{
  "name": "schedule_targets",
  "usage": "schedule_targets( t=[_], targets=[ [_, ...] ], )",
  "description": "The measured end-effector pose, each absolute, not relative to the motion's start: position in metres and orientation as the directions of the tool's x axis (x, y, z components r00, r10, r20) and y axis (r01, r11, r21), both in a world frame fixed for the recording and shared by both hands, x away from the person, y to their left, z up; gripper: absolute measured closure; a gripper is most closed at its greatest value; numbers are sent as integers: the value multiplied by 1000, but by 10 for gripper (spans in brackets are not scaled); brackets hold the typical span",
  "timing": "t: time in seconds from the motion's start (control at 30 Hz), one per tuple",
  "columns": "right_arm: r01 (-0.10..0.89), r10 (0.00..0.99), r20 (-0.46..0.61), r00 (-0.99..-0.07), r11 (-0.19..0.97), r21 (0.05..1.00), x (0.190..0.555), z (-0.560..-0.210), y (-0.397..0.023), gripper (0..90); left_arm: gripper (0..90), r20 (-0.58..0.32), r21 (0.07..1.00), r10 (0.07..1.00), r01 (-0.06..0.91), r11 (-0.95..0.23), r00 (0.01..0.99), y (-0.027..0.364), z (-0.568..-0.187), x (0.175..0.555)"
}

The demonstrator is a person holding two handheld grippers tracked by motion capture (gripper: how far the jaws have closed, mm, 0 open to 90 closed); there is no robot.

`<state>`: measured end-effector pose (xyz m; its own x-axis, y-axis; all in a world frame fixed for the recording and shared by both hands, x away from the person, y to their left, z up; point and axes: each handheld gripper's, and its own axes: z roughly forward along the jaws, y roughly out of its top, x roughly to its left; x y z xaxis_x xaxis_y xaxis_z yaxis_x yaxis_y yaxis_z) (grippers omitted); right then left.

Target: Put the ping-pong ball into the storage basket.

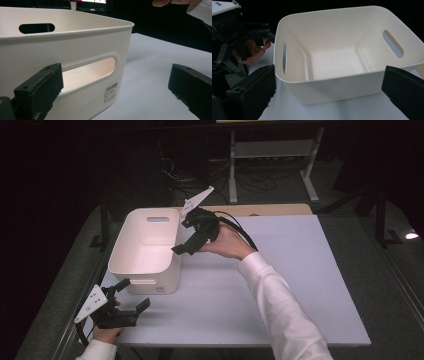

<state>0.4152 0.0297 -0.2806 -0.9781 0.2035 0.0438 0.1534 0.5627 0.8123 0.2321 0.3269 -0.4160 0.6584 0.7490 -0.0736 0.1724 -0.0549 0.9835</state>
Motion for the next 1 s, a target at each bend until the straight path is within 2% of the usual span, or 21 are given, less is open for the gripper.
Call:
schedule_targets(
  t=[0.23, 1.0],
  targets=[
    [145, 210, 32, -977, 549, 823, 416, -283, 16, 0, 0, -73, 983, 749, 174, -57, 659, 327, -416, 232],
    [206, 291, 58, -955, 507, 837, 411, -298, -27, 0, 0, -74, 984, 748, 172, -54, 660, 326, -416, 233]
  ],
)
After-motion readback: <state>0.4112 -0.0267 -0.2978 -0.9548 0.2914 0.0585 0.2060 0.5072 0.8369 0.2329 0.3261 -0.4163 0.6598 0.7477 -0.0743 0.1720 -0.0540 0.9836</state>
